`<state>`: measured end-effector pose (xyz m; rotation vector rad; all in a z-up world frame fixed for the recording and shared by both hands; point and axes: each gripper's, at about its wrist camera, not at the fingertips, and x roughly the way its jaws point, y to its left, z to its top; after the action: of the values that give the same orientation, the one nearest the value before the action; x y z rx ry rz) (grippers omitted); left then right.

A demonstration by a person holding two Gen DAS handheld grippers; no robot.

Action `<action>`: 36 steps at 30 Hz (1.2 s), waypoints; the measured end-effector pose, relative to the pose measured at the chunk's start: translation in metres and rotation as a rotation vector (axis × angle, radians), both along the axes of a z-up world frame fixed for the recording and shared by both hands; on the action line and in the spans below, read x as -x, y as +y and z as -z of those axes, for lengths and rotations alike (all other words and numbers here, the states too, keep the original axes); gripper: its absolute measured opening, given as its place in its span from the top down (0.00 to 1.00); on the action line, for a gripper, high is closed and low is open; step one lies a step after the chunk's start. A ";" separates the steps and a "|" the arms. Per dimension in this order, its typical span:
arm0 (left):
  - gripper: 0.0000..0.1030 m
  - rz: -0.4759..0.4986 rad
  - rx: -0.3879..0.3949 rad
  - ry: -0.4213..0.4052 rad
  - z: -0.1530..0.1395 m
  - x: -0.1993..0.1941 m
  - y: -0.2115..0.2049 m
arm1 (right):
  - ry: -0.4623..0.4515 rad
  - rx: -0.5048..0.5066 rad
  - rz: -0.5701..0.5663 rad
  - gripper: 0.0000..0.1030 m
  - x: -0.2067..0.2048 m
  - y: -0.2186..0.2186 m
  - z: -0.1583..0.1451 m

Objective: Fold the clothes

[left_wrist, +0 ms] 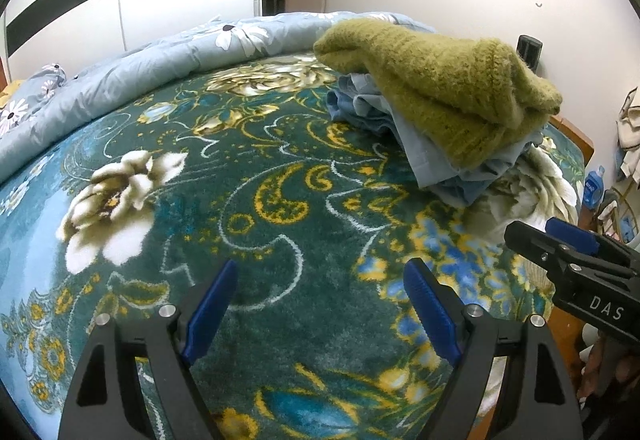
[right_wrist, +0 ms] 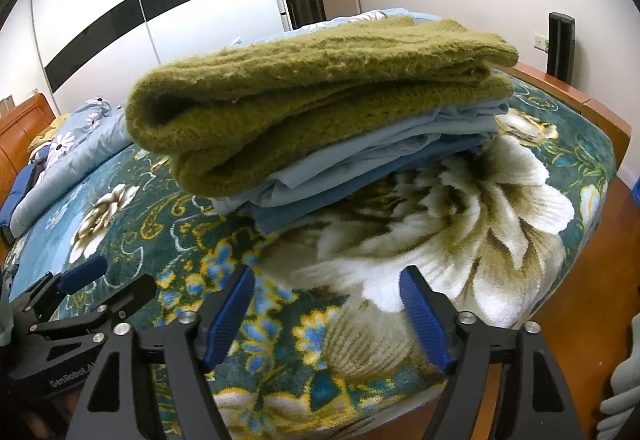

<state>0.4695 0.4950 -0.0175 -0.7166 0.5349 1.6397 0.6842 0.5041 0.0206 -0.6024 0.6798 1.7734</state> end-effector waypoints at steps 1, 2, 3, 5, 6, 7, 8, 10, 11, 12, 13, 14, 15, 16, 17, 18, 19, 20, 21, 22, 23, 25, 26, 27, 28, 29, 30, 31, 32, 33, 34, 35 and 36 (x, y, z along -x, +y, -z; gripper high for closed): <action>0.16 0.000 -0.001 -0.003 0.000 0.000 0.000 | 0.003 -0.003 0.002 0.18 0.000 0.000 -0.001; 0.16 0.000 -0.002 -0.004 -0.001 0.000 0.000 | 0.005 -0.006 0.004 0.16 0.000 0.000 -0.001; 0.16 -0.001 -0.001 -0.004 -0.001 0.000 0.000 | 0.008 -0.009 0.006 0.15 -0.001 0.000 -0.002; 0.16 -0.003 -0.005 -0.005 -0.003 0.001 -0.001 | 0.014 -0.010 0.008 0.11 -0.002 0.000 -0.003; 0.16 -0.004 -0.006 -0.006 -0.003 0.001 -0.001 | 0.015 -0.012 0.008 0.10 -0.002 0.000 -0.003; 0.16 -0.005 -0.008 -0.008 -0.004 0.002 -0.001 | 0.016 -0.014 0.008 0.06 -0.003 -0.001 -0.004; 0.16 -0.006 -0.010 -0.010 -0.004 0.002 -0.001 | 0.017 -0.015 0.009 0.00 -0.004 -0.001 -0.005; 0.16 -0.006 -0.013 -0.010 -0.005 0.002 -0.002 | 0.013 -0.018 0.004 0.00 -0.003 -0.002 -0.005; 0.16 -0.005 -0.013 -0.008 -0.005 0.002 -0.002 | 0.011 -0.020 0.002 0.00 -0.002 -0.003 -0.005; 0.16 -0.004 -0.012 -0.007 -0.005 0.001 -0.002 | 0.011 -0.020 0.001 0.00 -0.002 -0.004 -0.005; 0.16 -0.003 -0.013 -0.007 -0.006 0.001 -0.002 | 0.010 -0.020 0.000 0.00 -0.002 -0.004 -0.005; 0.16 -0.002 -0.014 -0.008 -0.006 0.001 -0.002 | 0.009 -0.019 -0.001 0.00 -0.001 -0.005 -0.005; 0.16 0.000 -0.015 -0.008 -0.006 0.001 -0.003 | 0.008 -0.018 -0.002 0.00 -0.001 -0.005 -0.004; 0.16 0.002 -0.015 -0.009 -0.006 0.000 -0.003 | 0.006 -0.017 -0.003 0.00 -0.001 -0.006 -0.004; 0.16 0.004 -0.015 -0.009 -0.006 0.000 -0.003 | 0.004 -0.016 -0.003 0.00 -0.001 -0.006 -0.003; 0.16 0.005 -0.015 -0.008 -0.006 -0.001 -0.003 | 0.003 -0.016 -0.003 0.00 -0.001 -0.006 -0.003; 0.16 0.005 -0.015 -0.007 -0.006 -0.001 -0.003 | 0.002 -0.016 -0.003 0.00 -0.002 -0.006 -0.003; 0.16 0.004 -0.016 -0.008 -0.006 -0.001 -0.003 | 0.001 -0.016 -0.004 0.00 -0.002 -0.006 -0.003; 0.16 0.003 -0.016 -0.011 -0.006 -0.001 -0.003 | 0.000 -0.016 -0.005 0.00 -0.002 -0.006 -0.003; 0.16 0.002 -0.016 -0.015 -0.006 -0.001 -0.003 | -0.001 -0.016 -0.005 0.00 -0.002 -0.006 -0.004; 0.16 0.001 -0.017 -0.020 -0.006 -0.001 -0.003 | -0.003 -0.016 -0.007 0.00 -0.001 -0.006 -0.004; 0.16 -0.001 -0.019 -0.027 -0.006 -0.001 -0.004 | -0.008 -0.016 -0.011 0.00 -0.001 -0.007 -0.004; 0.16 -0.003 -0.020 -0.028 -0.006 -0.001 -0.004 | -0.010 -0.017 -0.013 0.00 0.000 -0.007 -0.004; 0.16 -0.003 -0.021 -0.029 -0.007 -0.001 -0.004 | -0.013 -0.018 -0.016 0.00 0.000 -0.008 -0.004; 0.16 -0.003 -0.021 -0.029 -0.007 -0.002 -0.004 | -0.016 -0.019 -0.019 0.00 0.001 -0.008 -0.004; 0.16 -0.001 -0.022 -0.027 -0.007 -0.003 -0.004 | -0.018 -0.021 -0.020 0.00 0.001 -0.009 -0.005; 0.16 0.000 -0.023 -0.025 -0.007 -0.003 -0.004 | -0.020 -0.023 -0.021 0.00 0.001 -0.009 -0.005; 0.16 0.001 -0.024 -0.023 -0.007 -0.003 -0.004 | -0.020 -0.023 -0.021 0.00 0.001 -0.009 -0.005; 0.16 0.002 -0.026 -0.023 -0.007 -0.003 -0.005 | -0.020 -0.023 -0.020 0.00 0.001 -0.010 -0.005; 0.16 0.003 -0.027 -0.024 -0.008 -0.003 -0.005 | -0.019 -0.022 -0.020 0.00 0.001 -0.010 -0.005; 0.16 0.002 -0.028 -0.024 -0.008 -0.003 -0.005 | -0.018 -0.021 -0.019 0.00 0.001 -0.010 -0.005; 0.16 0.000 -0.030 -0.024 -0.009 -0.003 -0.005 | -0.018 -0.022 -0.019 0.00 0.002 -0.010 -0.006; 0.16 0.000 -0.032 -0.024 -0.009 -0.003 -0.005 | -0.020 -0.023 -0.019 0.00 0.002 -0.010 -0.006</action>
<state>0.4725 0.4896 -0.0085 -0.7123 0.4904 1.6343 0.6825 0.4938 0.0266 -0.6120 0.6411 1.7878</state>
